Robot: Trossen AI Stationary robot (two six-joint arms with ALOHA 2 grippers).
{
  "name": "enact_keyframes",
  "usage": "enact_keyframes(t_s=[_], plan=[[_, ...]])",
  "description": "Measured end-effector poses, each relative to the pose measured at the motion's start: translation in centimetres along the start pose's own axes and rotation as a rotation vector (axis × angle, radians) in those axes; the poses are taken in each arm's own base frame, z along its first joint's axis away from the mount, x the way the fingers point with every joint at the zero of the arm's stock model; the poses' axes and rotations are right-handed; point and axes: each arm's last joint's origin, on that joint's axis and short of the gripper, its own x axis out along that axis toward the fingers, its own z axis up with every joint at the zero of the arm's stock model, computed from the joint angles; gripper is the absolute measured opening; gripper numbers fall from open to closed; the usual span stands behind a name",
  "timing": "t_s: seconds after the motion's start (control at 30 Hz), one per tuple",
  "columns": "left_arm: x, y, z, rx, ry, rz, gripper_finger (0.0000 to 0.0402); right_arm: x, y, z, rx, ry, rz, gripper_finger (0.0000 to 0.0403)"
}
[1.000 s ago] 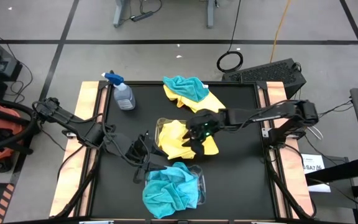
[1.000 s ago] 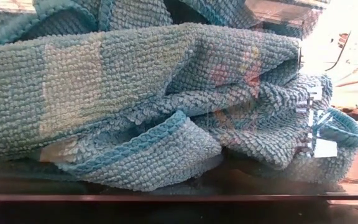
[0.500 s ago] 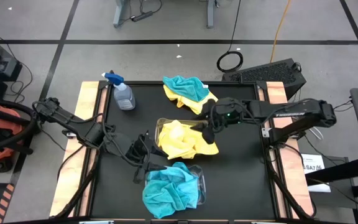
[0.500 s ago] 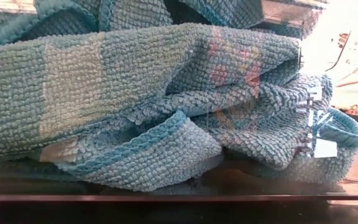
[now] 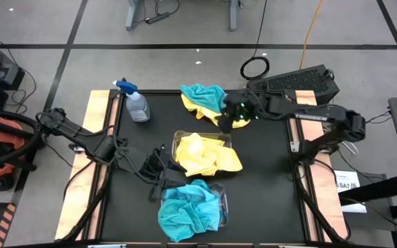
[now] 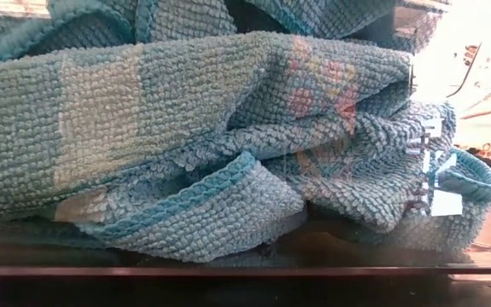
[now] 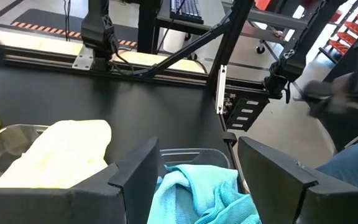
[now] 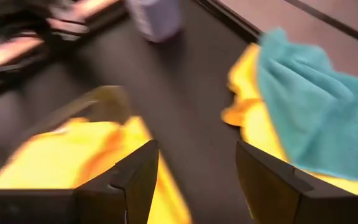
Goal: Sort microfiber towel by color & place in baskets
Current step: Put the blue microfiber cloth into the bottom transparent bin
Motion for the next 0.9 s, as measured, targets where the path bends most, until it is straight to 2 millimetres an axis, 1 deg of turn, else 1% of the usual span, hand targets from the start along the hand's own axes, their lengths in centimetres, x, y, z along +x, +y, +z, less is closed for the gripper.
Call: enact_keyframes(t_s=[0.13, 0.27, 0.37, 0.5, 0.73, 0.8, 0.9], plan=[[0.0, 0.0, 0.0, 0.001, 0.002, 0.001, 0.0226, 3.1, -3.2, -0.1, 0.069, 0.085, -0.058, 0.0206], [0.0, 0.0, -0.1, 0.001, 0.005, 0.002, 0.0226, 6.2, -6.1, -0.7, 0.141, 0.17, -0.057, 0.0206], [0.0, 0.0, -0.1, -0.012, 0.004, 0.002, 0.0226, 8.0, -7.9, -1.0, 0.186, 0.197, -0.043, 0.0206], [0.0, 0.0, -0.1, -0.017, 0.004, 0.002, 0.0226, 9.3, -9.8, 0.2, 0.212, 0.185, -0.066, 0.0205], [0.0, 0.0, 0.0, -0.037, 0.002, 0.002, 0.0226, 11.4, -12.3, 3.6, 0.226, 0.188, -0.109, 0.0206], [0.0, 0.0, 0.0, -0.044, 0.001, 0.002, 0.0226, 12.0, -13.1, 4.1, 0.242, 0.206, -0.126, 0.0206], [0.0, 0.0, 0.0, -0.047, 0.001, 0.002, 0.0226, 12.6, -14.3, 3.9, 0.27, 0.25, -0.152, 0.0205]])
